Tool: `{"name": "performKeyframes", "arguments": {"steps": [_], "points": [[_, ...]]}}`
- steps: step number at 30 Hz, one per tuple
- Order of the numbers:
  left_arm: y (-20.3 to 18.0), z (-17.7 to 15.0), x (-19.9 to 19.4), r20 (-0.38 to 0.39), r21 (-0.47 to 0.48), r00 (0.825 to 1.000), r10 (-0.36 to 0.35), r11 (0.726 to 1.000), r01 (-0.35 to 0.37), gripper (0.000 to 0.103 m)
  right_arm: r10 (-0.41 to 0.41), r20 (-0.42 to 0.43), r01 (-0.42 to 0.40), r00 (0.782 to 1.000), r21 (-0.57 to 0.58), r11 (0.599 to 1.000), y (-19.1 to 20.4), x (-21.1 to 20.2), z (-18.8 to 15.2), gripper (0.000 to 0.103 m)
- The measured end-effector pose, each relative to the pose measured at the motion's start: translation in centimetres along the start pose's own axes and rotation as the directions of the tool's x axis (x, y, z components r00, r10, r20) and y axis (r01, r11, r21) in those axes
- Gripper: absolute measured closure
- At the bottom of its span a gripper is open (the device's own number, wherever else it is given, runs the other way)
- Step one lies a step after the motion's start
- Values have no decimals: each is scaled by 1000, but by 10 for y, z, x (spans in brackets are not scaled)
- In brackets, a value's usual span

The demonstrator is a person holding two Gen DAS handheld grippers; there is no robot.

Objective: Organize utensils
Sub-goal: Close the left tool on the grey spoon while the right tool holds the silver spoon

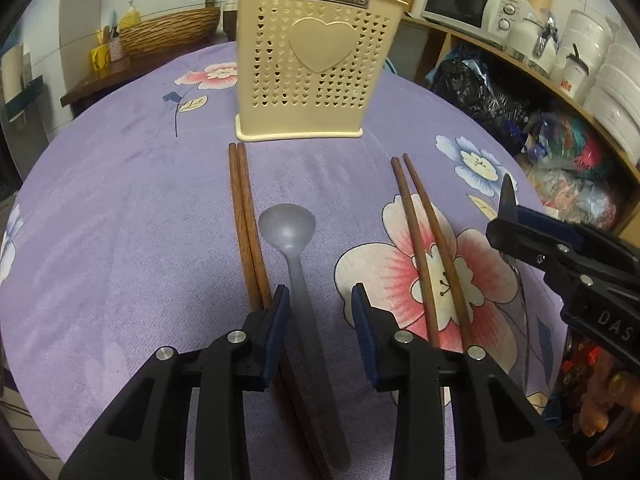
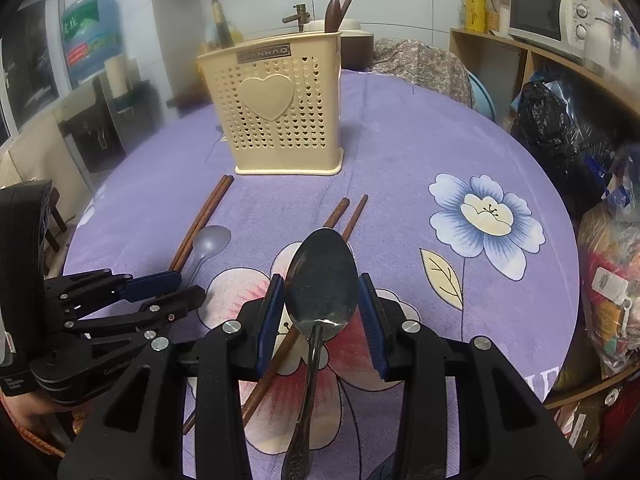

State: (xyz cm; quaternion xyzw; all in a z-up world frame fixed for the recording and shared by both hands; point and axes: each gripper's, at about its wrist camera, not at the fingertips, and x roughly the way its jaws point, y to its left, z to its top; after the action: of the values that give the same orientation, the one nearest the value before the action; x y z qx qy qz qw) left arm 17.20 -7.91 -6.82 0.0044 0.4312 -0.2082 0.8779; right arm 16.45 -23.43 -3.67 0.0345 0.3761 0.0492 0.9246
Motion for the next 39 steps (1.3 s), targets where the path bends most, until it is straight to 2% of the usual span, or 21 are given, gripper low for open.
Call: {"name": "performKeyframes", "arguments": {"steps": [2, 8, 17, 19, 21, 24, 28, 30, 36, 39], "points": [[1, 0, 0, -3, -5, 1000, -13, 1000, 13, 70, 2, -3, -2, 1000, 4, 1000, -2, 1, -1, 65], [-2, 13, 10, -14, 29, 1000, 12, 1000, -11, 70, 8, -2, -8, 1000, 3, 1000, 0, 1, -3, 65], [-11, 41, 34, -45, 113, 990, 133, 985, -127, 70, 7, 3, -7, 1000, 3, 1000, 0, -1, -2, 65], [-12, 45, 38, -60, 135, 987, 151, 981, -142, 67, 8, 2, -8, 1000, 1, 1000, 1, -1, -3, 65], [-12, 49, 41, -78, 130, 985, 154, 981, -143, 54, 6, 3, -6, 1000, 1, 1000, 1, -1, -3, 65], [-12, 51, 45, -73, 138, 985, 155, 980, -144, 50, 5, 3, -5, 1000, 6, 1000, -1, -1, -3, 65], [-14, 55, 48, -68, 147, 986, 149, 980, -138, 53, 4, 2, -4, 1000, 5, 1000, -1, -1, -3, 65], [-18, 58, 50, -71, 162, 987, 144, 978, -131, 66, 3, 2, -3, 1000, 4, 1000, -1, -1, -4, 65], [-24, 63, 52, -61, 168, 989, 137, 978, -126, 67, 2, 5, -2, 1000, 11, 1000, -3, -1, -3, 65], [-22, 68, 34, -5, 134, 995, 95, 987, -94, 67, 16, 13, -17, 1000, 26, 1000, -8, -4, -2, 65]]}}
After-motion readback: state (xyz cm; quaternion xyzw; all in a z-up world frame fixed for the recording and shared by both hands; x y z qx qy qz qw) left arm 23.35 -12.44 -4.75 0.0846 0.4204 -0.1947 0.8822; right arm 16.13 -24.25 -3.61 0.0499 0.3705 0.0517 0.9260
